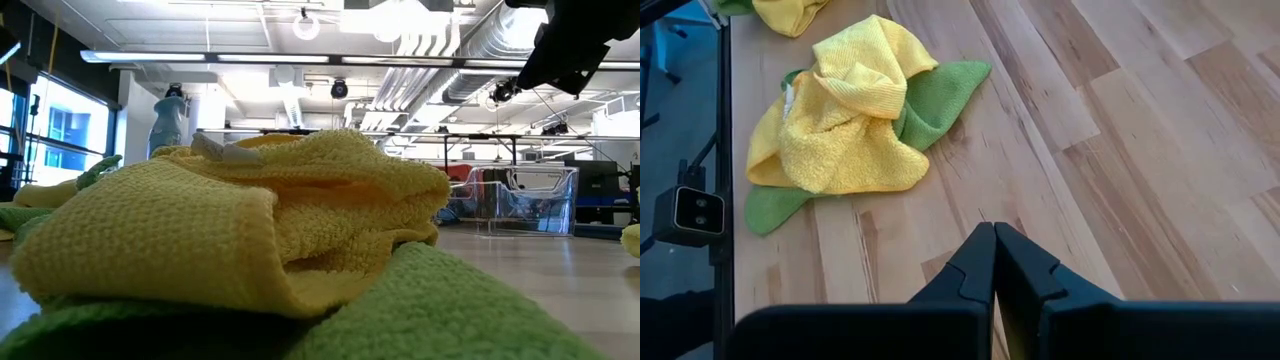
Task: Sort microfiber towel by color & place in baskets
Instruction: Put the bottom left green microfiber cloth into the right transparent bin
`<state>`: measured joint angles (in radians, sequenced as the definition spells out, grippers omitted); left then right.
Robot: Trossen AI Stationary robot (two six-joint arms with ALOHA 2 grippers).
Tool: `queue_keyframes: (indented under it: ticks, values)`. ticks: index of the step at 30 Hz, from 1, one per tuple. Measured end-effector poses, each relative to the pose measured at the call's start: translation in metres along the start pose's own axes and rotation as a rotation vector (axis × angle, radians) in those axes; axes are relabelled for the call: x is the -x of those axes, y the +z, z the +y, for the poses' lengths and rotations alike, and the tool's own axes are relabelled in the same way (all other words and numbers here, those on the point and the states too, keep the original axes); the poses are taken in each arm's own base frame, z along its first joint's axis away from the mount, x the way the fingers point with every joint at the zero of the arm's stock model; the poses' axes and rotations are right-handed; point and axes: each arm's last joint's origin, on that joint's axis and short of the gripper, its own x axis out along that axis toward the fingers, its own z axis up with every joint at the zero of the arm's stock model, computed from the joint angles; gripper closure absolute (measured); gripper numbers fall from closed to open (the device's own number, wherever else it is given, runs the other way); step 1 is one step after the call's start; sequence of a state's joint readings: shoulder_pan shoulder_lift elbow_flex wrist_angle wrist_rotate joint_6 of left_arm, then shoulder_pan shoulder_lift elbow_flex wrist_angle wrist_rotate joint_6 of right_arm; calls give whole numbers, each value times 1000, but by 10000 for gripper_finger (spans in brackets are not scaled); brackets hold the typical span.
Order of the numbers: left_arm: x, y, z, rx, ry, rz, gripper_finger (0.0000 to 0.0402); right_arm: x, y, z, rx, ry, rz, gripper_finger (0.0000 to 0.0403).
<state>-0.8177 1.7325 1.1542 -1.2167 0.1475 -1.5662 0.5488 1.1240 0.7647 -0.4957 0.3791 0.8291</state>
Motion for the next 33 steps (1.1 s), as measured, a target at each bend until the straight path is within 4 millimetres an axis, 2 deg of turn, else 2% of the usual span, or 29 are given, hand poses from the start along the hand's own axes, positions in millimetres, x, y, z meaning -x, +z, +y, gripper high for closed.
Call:
queue_keyframes:
  ticks: [2, 7, 19, 26, 33]
  values:
    - [0, 0, 0, 4, -1, 0, 389, 0, 0, 0, 0, -2, -1, 401]
    - [4, -1, -1, 20, -1, 2, 400, 0, 0, 0, 4, -16, -17, 401]
    - [67, -8, 4, 3, 26, -50, 402, 0, 1, -1, 0, -26, -27, 401]
    - [56, -7, 3, 35, 32, -70, 396, 0, 1, -1, 0, -26, -27, 401]
    - [39, -3, 4, 92, 52, -9, 326, 0, 1, -1, 0, -26, -27, 401]
